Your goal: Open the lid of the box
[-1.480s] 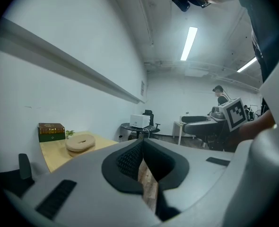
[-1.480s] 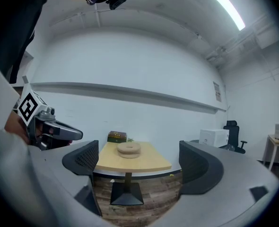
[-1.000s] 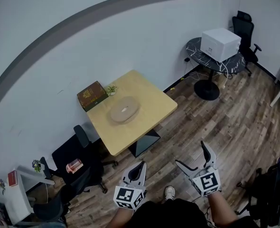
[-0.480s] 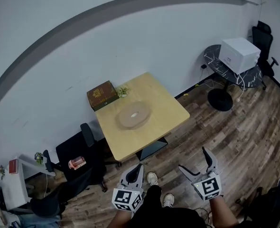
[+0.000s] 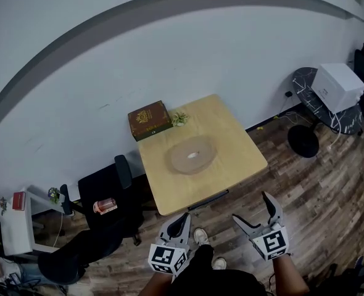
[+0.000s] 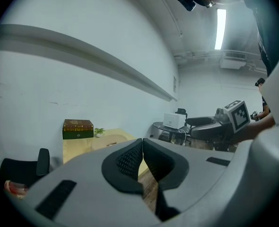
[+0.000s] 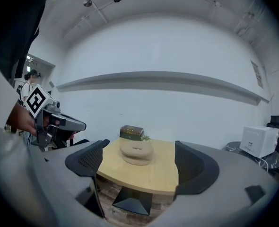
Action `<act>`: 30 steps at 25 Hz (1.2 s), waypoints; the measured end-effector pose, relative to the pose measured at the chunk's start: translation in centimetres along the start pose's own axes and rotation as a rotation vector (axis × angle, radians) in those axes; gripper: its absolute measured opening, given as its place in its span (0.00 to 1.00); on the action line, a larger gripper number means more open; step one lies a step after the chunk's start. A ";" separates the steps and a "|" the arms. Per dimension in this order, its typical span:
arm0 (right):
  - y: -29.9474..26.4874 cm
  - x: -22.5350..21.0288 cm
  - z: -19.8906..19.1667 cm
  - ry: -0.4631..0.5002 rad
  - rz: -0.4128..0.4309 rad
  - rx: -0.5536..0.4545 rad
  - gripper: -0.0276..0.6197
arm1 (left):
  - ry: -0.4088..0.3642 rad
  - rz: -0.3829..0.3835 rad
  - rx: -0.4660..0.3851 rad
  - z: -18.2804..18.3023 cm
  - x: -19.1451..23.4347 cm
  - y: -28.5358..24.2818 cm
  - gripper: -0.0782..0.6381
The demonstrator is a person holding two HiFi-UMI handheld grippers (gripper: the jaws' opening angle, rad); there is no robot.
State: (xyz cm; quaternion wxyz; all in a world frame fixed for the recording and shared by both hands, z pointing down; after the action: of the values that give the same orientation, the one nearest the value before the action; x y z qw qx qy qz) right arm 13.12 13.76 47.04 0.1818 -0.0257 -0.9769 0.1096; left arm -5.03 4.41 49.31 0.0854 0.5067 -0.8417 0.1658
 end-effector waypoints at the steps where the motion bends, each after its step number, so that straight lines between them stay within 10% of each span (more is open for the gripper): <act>1: -1.0 -0.3 0.1 -0.001 0.010 0.001 0.78 | 0.004 0.006 -0.001 0.3 0.6 -0.5 0.14; 30: -24.5 -0.4 4.3 0.200 0.358 0.100 0.79 | 0.080 0.066 -0.022 7.3 14.7 -9.4 0.14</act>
State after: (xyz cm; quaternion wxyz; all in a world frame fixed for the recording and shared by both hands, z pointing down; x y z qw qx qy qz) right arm 11.68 -11.01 48.42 0.2566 -0.2007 -0.9271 0.1854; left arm -3.51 -14.44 48.91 0.1190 0.4709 -0.8556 0.1792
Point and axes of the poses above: the fingertips, and each gripper's own axes: y backward along the fingers, x to its left, z out of its top, the point moved 2 cm from there along y, backward along the fingers, and after that the axes turned 12 degrees about y, right-handed, at the moved point
